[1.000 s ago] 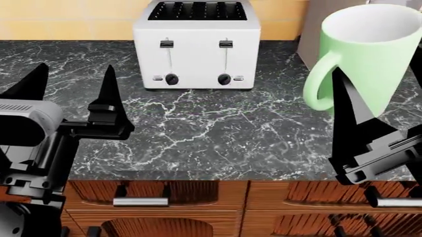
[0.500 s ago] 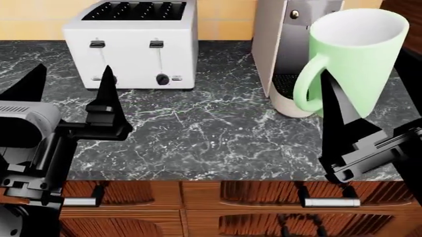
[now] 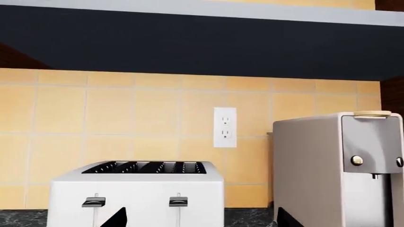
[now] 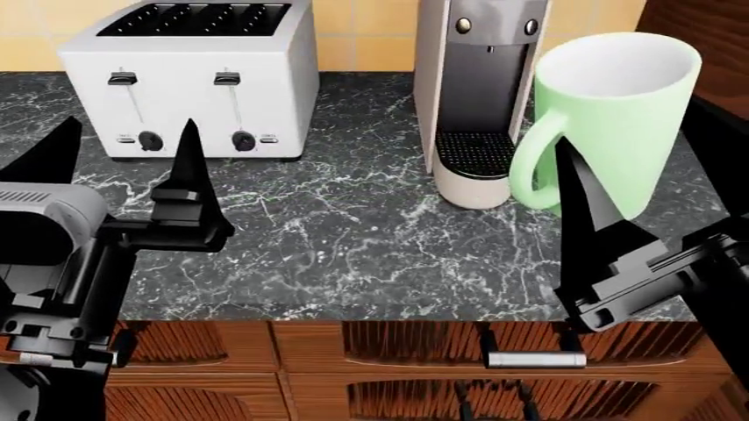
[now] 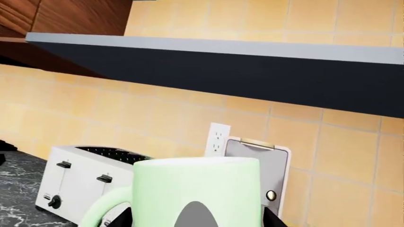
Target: Pick the mug from the cabinet, place it under the coffee machine dispenser, and press the start button.
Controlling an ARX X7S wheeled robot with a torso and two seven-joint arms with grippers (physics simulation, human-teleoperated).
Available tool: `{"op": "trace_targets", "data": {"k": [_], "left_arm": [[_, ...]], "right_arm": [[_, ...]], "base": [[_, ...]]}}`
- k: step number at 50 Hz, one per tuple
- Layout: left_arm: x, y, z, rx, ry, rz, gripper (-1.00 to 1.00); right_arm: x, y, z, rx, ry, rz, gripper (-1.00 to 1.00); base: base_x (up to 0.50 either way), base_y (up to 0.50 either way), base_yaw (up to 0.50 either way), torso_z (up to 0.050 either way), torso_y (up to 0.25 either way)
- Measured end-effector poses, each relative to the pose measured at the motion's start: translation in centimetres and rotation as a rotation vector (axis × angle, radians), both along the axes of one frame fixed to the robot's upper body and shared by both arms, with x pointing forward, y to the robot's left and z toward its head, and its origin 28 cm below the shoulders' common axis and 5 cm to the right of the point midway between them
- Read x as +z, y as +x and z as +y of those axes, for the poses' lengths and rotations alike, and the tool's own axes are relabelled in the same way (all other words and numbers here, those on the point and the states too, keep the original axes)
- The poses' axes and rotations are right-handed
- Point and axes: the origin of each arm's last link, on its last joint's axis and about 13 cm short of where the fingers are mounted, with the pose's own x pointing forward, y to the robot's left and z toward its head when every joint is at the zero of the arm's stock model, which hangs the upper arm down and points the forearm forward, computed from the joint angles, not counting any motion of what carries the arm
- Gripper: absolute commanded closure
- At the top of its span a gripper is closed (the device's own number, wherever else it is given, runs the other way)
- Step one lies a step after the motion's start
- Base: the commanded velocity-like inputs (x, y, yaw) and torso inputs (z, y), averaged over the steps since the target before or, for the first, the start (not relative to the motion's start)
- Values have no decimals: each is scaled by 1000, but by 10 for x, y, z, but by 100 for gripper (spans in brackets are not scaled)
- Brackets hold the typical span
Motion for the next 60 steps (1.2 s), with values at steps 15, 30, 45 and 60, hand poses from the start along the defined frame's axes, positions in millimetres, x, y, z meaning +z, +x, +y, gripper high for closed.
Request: {"op": "trace_targets", "data": {"k": [15,30,45,60], "left_arm": [[-1,1,0,1,2,1,-100],[0,-1,-1,-3,8,-4,-100],[0,-1,-1,-8,12,-4,-100],[1,-2,-1,-27,-13,-30,-100]], "right_arm": [[-1,3,1,-5,3,2,100],[-3,2,0,-8,13,-5,100],[-2,0,-2,-10,18,-14,100],[-7,-2,3,9,37,-33,100]], "base": [[0,0,0,0,0],[236,-4,0,0,1],[248,-6,0,1,1],[0,0,0,0,0]]}}
